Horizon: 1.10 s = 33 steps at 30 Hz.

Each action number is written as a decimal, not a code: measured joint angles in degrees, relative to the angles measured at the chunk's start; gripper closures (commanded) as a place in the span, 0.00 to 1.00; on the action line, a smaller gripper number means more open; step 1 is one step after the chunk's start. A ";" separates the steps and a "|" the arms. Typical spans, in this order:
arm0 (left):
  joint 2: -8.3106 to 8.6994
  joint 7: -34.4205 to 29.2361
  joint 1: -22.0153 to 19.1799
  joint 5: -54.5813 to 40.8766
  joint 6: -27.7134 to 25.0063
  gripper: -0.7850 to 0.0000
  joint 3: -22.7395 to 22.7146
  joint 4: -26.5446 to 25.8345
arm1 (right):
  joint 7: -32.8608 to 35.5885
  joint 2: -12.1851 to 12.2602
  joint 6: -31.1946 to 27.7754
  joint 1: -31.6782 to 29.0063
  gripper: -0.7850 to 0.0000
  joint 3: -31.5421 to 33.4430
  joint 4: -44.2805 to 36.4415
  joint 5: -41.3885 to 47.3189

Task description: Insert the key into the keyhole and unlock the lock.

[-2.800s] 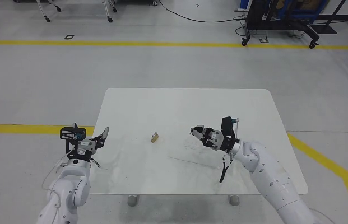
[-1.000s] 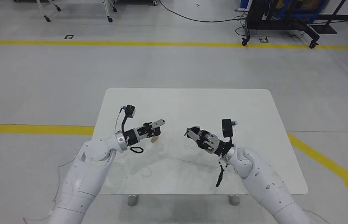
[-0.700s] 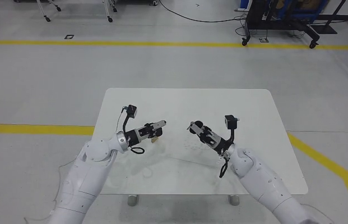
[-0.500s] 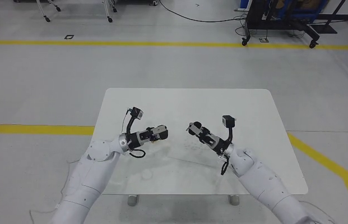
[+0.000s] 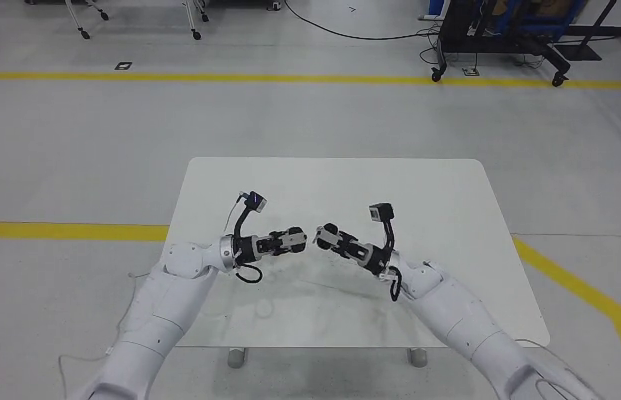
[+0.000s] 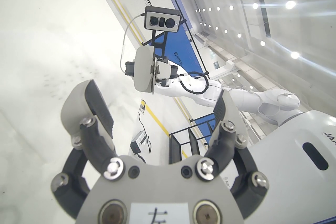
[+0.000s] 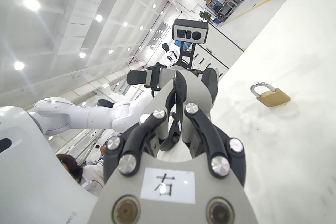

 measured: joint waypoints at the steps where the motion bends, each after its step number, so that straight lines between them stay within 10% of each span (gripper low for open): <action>1: -0.01 -0.14 -0.10 -0.35 -0.19 0.46 0.11 0.18 | 0.79 -0.30 0.00 0.33 1.00 0.05 0.57 0.54; 13: -0.27 0.19 -1.20 1.24 -0.56 1.00 2.47 1.16 | 3.66 -2.13 0.00 1.38 1.00 2.47 3.64 -0.83; 33: 0.13 4.10 -1.22 2.00 -0.83 1.00 2.37 1.24 | 7.55 -3.43 0.00 0.21 1.00 6.36 4.18 -2.06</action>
